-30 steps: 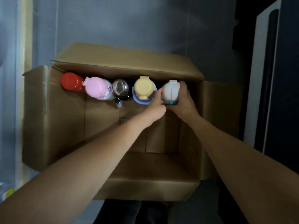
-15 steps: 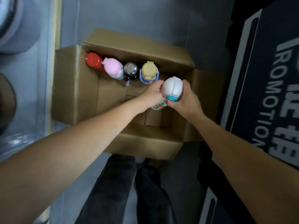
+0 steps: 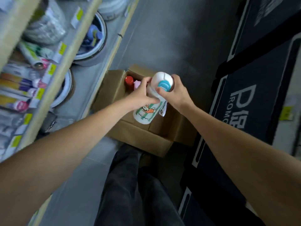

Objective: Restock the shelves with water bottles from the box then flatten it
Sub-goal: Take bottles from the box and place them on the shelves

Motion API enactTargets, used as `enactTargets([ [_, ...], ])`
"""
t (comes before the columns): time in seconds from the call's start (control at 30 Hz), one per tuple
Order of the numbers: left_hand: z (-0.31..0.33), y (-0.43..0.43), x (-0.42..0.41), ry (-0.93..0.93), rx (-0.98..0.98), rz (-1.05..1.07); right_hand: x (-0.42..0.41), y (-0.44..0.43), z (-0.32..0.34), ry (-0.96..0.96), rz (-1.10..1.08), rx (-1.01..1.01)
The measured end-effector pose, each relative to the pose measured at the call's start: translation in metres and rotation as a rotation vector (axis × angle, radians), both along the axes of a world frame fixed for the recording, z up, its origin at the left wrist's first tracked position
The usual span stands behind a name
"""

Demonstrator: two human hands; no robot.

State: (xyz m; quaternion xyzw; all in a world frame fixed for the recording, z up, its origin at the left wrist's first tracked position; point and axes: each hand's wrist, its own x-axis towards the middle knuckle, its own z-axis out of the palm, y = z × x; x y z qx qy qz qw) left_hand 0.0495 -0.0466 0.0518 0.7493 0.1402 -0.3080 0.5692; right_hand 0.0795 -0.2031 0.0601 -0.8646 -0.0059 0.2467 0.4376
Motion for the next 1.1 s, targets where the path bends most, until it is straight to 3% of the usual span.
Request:
enactTargets([
  [0.27,0.146,0.068,-0.112,-0.137,0.066,0.466,-0.066,0.101,0.143,0.018,0.278,0.090],
  [0.53,0.246,0.165,-0.272,-0.234,0.149,0.817,-0.179,0.231,0.268,0.115,0.803,0.121],
  [0.77,0.296,0.217,-0.475,-0.338,0.166,1.102,-0.360,0.336,0.316,0.125,1.046,0.100],
  [0.9,0.316,0.235,-0.628,-0.352,0.237,1.248,-0.505,0.383,0.340,0.088,1.233,0.069],
  [0.97,0.332,0.241,-0.691,-0.392,0.226,1.321,-0.568,0.400,0.353,0.074,1.277,0.151],
  [1.1,0.370,0.241,-0.828,-0.404,0.385,1.496,-0.709,0.425,0.378,0.006,1.426,0.341],
])
